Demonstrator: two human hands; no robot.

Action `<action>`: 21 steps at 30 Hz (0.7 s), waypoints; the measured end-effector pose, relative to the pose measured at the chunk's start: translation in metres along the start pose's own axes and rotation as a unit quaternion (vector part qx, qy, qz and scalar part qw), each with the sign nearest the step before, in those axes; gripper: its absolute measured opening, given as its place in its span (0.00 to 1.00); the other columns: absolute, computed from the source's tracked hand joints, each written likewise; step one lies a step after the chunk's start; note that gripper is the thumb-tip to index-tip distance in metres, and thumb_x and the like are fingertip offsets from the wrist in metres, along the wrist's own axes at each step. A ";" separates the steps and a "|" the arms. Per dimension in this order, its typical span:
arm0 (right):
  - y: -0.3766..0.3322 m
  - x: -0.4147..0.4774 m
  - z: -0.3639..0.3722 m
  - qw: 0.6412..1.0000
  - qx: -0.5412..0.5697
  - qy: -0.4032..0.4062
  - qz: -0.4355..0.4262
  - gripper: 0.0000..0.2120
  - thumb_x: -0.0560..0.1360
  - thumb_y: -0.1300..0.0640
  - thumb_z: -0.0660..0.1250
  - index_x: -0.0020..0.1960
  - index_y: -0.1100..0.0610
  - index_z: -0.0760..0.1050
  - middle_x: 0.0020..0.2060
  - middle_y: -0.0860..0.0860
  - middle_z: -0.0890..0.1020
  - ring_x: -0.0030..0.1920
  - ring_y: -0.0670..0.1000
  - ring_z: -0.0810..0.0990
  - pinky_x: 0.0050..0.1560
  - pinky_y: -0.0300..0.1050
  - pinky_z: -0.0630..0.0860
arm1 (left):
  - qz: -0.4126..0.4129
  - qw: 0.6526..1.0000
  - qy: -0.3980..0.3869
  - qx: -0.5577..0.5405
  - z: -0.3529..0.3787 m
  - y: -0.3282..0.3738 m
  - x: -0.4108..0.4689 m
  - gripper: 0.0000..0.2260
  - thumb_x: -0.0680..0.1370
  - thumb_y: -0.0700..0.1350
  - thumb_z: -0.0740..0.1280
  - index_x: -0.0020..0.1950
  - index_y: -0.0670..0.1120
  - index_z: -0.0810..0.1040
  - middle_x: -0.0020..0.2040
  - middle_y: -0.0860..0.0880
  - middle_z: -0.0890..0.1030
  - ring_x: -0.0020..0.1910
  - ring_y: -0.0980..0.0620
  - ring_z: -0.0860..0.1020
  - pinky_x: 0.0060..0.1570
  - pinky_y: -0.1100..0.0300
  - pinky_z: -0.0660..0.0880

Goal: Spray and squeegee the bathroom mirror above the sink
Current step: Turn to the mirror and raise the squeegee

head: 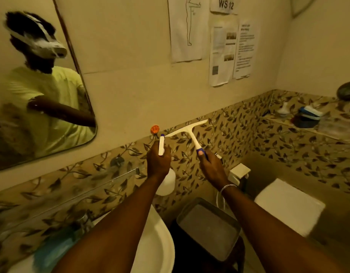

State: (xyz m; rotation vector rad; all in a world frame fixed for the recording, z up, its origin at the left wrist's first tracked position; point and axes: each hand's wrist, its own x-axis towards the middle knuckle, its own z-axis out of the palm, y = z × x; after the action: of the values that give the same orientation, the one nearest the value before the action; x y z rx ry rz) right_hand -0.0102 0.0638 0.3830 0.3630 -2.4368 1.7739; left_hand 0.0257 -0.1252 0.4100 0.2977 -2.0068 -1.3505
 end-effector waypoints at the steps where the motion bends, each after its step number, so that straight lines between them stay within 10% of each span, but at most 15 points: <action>1: -0.011 0.002 0.005 1.000 0.009 -0.005 -0.012 0.13 0.86 0.44 0.59 0.51 0.51 0.76 0.37 0.50 0.78 0.36 0.50 0.75 0.39 0.50 0.73 | 0.013 1.000 0.015 0.011 -0.011 0.006 0.005 0.07 0.79 0.46 0.67 0.54 0.45 0.77 0.44 0.41 0.82 0.42 0.41 0.82 0.42 0.40 0.81; 21: -0.264 -0.006 0.190 0.954 0.193 -0.123 -0.191 0.13 0.87 0.49 0.57 0.52 0.55 0.73 0.34 0.53 0.75 0.33 0.53 0.71 0.36 0.51 0.71 | 0.066 0.956 0.259 0.118 -0.310 0.097 0.081 0.10 0.79 0.42 0.68 0.59 0.41 0.79 0.48 0.41 0.83 0.44 0.44 0.80 0.47 0.49 0.79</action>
State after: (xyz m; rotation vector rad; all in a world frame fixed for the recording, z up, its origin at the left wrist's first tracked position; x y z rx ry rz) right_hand 0.0728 -0.1920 0.5659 1.0688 -1.9479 2.1047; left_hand 0.1860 -0.3516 0.5978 0.5546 -1.6996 -0.8379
